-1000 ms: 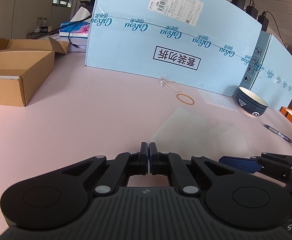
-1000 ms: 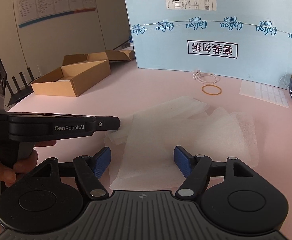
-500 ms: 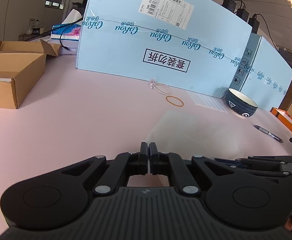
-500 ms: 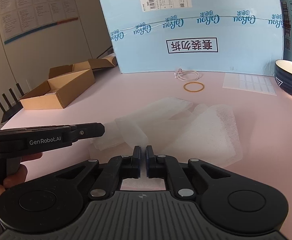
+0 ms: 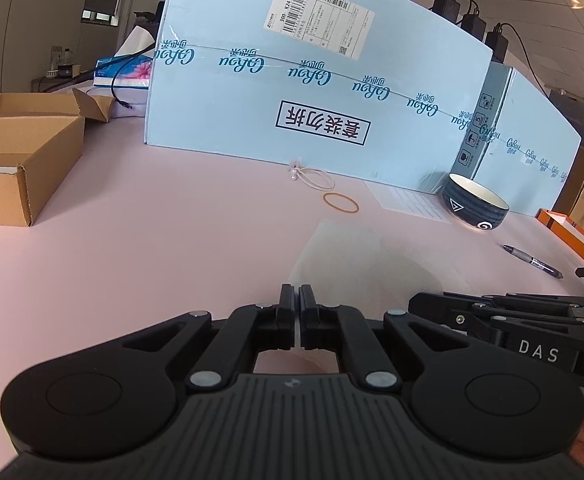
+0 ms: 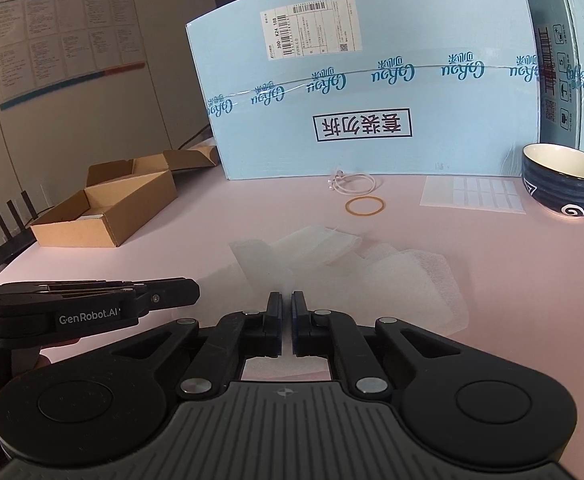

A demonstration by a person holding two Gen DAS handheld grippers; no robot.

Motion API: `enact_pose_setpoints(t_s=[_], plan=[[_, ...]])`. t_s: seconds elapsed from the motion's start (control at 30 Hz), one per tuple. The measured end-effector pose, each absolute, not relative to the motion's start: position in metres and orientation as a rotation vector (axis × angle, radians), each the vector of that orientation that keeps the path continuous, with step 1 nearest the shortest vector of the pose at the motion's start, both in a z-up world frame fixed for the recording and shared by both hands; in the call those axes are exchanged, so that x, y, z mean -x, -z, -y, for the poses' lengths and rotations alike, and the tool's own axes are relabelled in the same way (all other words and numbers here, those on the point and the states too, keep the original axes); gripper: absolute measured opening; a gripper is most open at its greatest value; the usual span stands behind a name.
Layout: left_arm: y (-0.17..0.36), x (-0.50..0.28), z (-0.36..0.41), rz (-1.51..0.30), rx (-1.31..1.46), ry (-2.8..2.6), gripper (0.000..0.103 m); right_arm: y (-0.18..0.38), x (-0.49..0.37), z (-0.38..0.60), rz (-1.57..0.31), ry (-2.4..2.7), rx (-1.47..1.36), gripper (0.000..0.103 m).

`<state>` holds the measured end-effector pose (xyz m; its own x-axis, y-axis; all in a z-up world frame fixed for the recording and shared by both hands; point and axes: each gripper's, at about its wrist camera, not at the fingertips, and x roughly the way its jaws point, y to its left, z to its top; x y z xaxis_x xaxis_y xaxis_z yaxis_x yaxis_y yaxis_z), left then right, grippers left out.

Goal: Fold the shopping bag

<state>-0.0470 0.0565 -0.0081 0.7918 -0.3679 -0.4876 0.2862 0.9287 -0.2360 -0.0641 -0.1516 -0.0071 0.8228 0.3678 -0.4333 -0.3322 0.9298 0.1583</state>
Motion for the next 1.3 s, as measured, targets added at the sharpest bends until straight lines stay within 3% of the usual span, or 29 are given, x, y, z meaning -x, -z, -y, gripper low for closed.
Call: enact_pose_setpoints(t_s=[1.3], plan=[[0.008, 0.054, -0.049, -0.542, 0.156, 0.431, 0.002, 0.005, 0.075, 0.178, -0.399, -0.312, -0.166, 0.005]])
